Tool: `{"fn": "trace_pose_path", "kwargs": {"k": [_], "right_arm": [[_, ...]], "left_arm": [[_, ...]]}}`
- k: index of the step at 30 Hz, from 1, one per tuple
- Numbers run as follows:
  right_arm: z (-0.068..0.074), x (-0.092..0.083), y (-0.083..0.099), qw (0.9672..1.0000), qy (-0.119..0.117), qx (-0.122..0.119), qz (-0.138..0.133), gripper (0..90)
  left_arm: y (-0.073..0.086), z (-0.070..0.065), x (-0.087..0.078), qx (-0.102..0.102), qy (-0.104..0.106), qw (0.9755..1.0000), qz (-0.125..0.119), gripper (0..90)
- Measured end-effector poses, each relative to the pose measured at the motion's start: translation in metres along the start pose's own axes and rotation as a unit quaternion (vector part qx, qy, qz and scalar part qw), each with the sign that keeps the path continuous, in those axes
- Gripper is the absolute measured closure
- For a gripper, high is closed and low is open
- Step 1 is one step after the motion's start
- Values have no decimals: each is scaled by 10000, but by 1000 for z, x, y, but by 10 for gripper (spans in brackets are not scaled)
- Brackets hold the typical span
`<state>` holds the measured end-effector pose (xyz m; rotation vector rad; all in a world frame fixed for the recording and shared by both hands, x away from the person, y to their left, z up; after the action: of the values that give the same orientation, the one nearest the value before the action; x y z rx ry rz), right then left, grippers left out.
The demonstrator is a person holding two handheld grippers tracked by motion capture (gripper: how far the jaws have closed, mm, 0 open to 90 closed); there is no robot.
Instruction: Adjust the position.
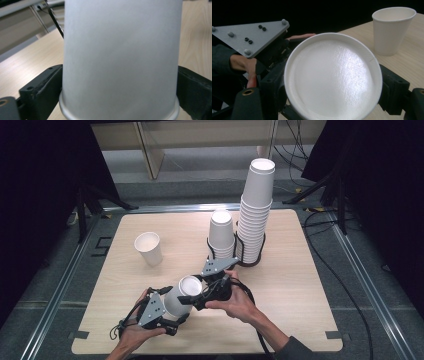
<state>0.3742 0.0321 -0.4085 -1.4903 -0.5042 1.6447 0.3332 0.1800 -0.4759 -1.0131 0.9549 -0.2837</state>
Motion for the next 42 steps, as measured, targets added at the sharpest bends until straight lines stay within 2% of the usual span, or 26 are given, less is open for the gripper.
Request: {"fn": "trace_pose_path", "kwargs": {"k": [2, 3, 4, 5, 7, 8, 9, 11, 12, 13, 14, 16, 19, 20, 21, 25, 26, 27, 31, 32, 33, 34, 35, 36, 38, 42], "right_arm": [[0, -3, -2, 9999, -46, 55, -95, 237], [1, -5, -3, 9996, -120, 187, -159, 237], [0, -6, -5, 9995, -134, 127, -266, 238], [1, -7, -5, 9992, -201, 205, -271, 238], [1, -9, -7, 9986, -232, 299, -373, 238], [1, -9, -8, 9981, -300, 290, -458, 238], [1, -11, -7, 9977, -333, 431, -395, 238], [-1, -11, -7, 9975, -360, 395, -458, 238], [0, -11, -7, 9964, -481, 497, -482, 237], [-3, -11, -6, 9972, -375, 406, -504, 237], [-3, -10, -6, 9965, -458, 452, -537, 236], [-4, -10, -5, 9961, -498, 531, -497, 233], [-8, -8, -3, 9951, -574, 596, -550, 231], [-8, -7, -2, 9945, -607, 649, -551, 229], [-7, -8, -1, 9930, -741, 803, -452, 227], [-12, -7, 2, 9938, -733, 750, -381, 220], [-11, -7, 2, 9925, -806, 849, -357, 219], [-14, -7, 3, 9936, -771, 739, -370, 218], [-12, -9, 3, 9945, -776, 674, -207, 195], [-11, -11, 3, 9954, -649, 697, -78, 177], [-11, -12, 2, 9967, -570, 573, -37, 159], [-12, -14, 1, 9986, -352, 382, 43, 159], [-12, -17, 0, 9993, -240, 253, 117, 158], [-10, -20, -1, 9996, -135, 135, 214, 158], [-9, -25, -2, 9991, 97, -146, 396, 157], [-4, -28, 0, 9945, 361, -555, 813, 159]], "left_arm": [[0, 2, -1, -143, -4, 9998, -163, 21], [0, 3, -2, -211, 33, 9996, -203, 24], [0, 3, -3, -218, 35, 9995, -226, 26], [-2, 3, -3, -251, 29, 9990, -369, 29], [-3, 3, -6, -252, 10, 9987, -438, 24], [-5, 3, -5, -265, 10, 9978, -611, 24], [-5, 3, -7, -267, -43, 9981, -561, 28], [-6, 2, -6, -216, -34, 9976, -658, 31], [-5, 3, -8, -223, -36, 9982, -548, 33], [-5, 3, -8, -231, -19, 9981, -562, 37], [-6, 3, -7, -266, 27, 9975, -649, 42], [-4, 4, -9, -225, 6, 9988, -442, 52], [-4, 5, -8, -249, 62, 9987, -437, 63], [-3, 5, -9, -202, 42, 9993, -315, 67], [-2, 4, -8, -221, 65, 9993, -301, 72], [-3, 4, -6, -241, 118, 9991, -329, 85], [-3, 4, -7, -214, 104, 9994, -240, 87], [-3, 4, -7, -205, 128, 9994, -248, 89], [-2, 4, -7, -150, 144, 9998, -77, 95], [-1, 5, -7, -106, 144, 9998, -34, 96], [0, 6, -8, -106, 138, 9998, 97, 96], [0, 6, -7, -106, 141, 9998, 113, 97], [2, 8, -8, 6, 108, 9995, 295, 97], [3, 8, -7, 33, 111, 9995, 295, 97], [5, 8, -8, 187, 84, 9982, 557, 98], [7, 7, -6, 379, 68, 9964, 755, 101]]}}
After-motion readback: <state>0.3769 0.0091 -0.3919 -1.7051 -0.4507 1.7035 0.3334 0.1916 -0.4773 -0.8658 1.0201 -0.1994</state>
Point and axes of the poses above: each handheld gripper's, and its own axes: x roughly forward along the jaws, y roughly out of its underside, z roughly to its left, the point moved 5 cm from there along x, roughly forward along the jaws, and after that the axes turned 15 degrees about z, right-handed, at the moved point
